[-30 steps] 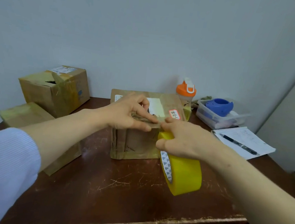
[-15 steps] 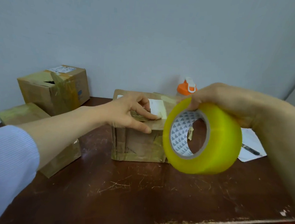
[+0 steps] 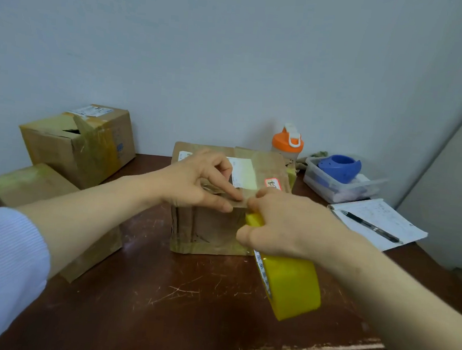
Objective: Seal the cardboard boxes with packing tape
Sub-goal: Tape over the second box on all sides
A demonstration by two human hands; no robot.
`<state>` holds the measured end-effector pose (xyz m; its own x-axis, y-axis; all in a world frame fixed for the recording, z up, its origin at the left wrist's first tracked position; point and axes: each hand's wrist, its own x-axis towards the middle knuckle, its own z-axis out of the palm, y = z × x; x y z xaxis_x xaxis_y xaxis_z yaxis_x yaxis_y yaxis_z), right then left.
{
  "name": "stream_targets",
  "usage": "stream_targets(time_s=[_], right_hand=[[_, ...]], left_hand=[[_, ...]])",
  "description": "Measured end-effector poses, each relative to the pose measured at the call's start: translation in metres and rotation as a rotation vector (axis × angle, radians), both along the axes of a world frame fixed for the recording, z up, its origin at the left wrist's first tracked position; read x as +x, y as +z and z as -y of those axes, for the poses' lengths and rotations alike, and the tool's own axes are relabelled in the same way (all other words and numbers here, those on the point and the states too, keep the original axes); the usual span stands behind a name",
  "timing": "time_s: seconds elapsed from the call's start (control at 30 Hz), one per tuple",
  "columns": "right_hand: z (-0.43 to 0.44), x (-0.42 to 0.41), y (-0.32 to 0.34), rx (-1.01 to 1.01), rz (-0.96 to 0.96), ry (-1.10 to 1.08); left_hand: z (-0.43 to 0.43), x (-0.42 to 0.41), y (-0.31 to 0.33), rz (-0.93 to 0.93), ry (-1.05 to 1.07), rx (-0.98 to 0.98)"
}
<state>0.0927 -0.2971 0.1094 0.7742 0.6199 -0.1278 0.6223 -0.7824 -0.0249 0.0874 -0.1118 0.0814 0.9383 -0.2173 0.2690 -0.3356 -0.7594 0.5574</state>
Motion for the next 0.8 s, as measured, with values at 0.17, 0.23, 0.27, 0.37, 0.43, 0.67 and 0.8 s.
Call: stream_targets(time_s=[0.17,0.23,0.27,0.37,0.43,0.67,0.8], right_hand=[[-0.002,-0.012,-0.029,-0.012,0.174,0.008],[0.0,-0.013,-0.034,0.013,0.166,0.007],[0.001,-0.013,-0.035,0.021,0.162,0.01],[0.004,-0.013,-0.036,0.035,0.158,0.025],[0.003,-0.009,-0.035,0.035,0.145,0.026],[-0.007,0.018,-0.028,0.114,0.077,0.008],[-0.007,0.026,-0.033,0.182,0.088,0.028]], left_hand=[[-0.002,0.007,0.002,-0.009,0.152,-0.011],[-0.004,0.014,0.014,-0.141,0.101,0.099],[-0.003,0.021,0.022,-0.229,0.066,0.103],[0.012,0.057,0.037,-0.256,0.125,0.019],[0.024,0.077,0.024,-0.177,0.281,0.325],[0.02,0.086,-0.003,-0.279,0.225,0.448],[0.017,0.059,-0.003,-0.325,0.056,0.212]])
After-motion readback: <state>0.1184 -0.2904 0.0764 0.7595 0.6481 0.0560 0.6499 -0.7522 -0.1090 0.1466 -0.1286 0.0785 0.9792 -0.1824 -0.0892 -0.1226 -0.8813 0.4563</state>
